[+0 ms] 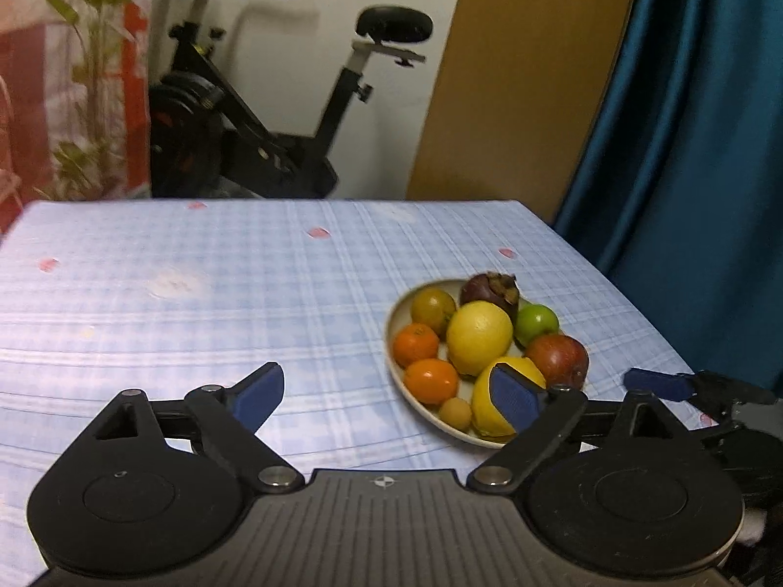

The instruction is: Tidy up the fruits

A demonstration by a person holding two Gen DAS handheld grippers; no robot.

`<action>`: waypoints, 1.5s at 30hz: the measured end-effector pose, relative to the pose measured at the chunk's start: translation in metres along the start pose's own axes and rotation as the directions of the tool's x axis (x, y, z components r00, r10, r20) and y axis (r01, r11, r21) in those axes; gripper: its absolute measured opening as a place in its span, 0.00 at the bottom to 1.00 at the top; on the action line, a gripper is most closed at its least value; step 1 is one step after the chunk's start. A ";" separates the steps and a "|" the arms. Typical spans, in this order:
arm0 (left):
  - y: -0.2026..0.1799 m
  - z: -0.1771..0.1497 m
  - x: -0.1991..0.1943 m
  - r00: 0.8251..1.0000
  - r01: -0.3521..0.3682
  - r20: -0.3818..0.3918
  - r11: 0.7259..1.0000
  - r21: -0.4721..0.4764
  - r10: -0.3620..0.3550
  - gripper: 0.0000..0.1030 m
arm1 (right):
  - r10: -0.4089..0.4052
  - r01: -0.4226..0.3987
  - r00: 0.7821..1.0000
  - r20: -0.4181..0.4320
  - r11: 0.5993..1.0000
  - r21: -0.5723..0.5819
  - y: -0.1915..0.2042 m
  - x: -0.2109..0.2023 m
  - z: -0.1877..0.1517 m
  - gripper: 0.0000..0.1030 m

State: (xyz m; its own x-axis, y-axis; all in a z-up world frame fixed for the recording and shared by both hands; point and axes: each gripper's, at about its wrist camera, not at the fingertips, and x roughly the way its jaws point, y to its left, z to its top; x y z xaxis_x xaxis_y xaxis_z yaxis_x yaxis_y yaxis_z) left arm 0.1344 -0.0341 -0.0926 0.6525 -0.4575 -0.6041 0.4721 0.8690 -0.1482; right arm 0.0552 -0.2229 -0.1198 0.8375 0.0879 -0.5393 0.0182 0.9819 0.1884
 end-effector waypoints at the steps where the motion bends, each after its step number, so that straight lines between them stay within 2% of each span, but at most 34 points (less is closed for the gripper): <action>1: 0.001 0.001 -0.007 1.000 -0.009 0.005 1.000 -0.007 0.009 0.91 | 0.013 -0.013 1.000 -0.008 1.000 0.006 0.002 -0.003 0.003 1.00; 3: 0.005 0.002 -0.022 0.999 -0.024 0.022 0.999 -0.020 0.025 0.92 | 0.028 -0.027 0.999 -0.035 1.000 0.011 0.007 -0.007 0.010 1.00; 6: 0.008 0.004 -0.043 0.997 -0.064 0.041 0.998 -0.028 0.065 0.93 | -0.003 0.003 0.999 -0.052 1.000 0.001 0.021 -0.015 0.019 1.00; 13: 0.015 0.006 -0.094 0.988 -0.101 0.108 0.993 -0.066 0.108 0.93 | -0.006 0.006 1.000 -0.014 1.000 -0.005 0.050 -0.043 0.037 1.00; 16: 0.014 0.005 -0.115 0.974 -0.166 0.143 0.984 -0.070 0.174 0.93 | -0.007 0.007 1.000 0.006 1.000 -0.014 0.060 -0.056 0.043 1.00; 19: 0.007 0.007 -0.127 0.951 -0.263 0.158 0.964 -0.044 0.267 0.95 | -0.006 0.007 1.000 0.027 1.000 -0.025 0.070 -0.067 0.049 1.00; 21: 0.003 0.008 -0.134 0.937 -0.303 0.171 0.952 -0.029 0.304 0.95 | 0.000 0.001 0.999 0.035 1.000 -0.031 0.076 -0.073 0.050 1.00; 26: -0.001 0.010 -0.142 0.932 -0.310 0.185 0.950 -0.036 0.311 0.95 | 0.000 0.003 0.998 0.058 0.998 -0.056 0.088 -0.082 0.056 1.00; 30: -0.004 0.010 -0.147 0.921 -0.340 0.191 0.940 -0.032 0.339 0.95 | 0.007 -0.003 0.998 0.068 0.998 -0.061 0.093 -0.086 0.056 1.00; 45: -0.006 0.004 -0.151 0.917 -0.342 0.198 0.938 -0.058 0.347 0.95 | 0.007 -0.003 0.998 0.065 0.999 -0.054 0.092 -0.086 0.053 1.00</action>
State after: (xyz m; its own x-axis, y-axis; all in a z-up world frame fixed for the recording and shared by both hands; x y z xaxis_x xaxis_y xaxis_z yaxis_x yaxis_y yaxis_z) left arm 0.0351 0.0287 0.0029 0.8791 -0.1556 -0.4506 0.1853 0.9824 0.0223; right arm 0.0140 -0.1490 -0.0125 0.8715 0.0833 -0.4833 -0.0140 0.9893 0.1453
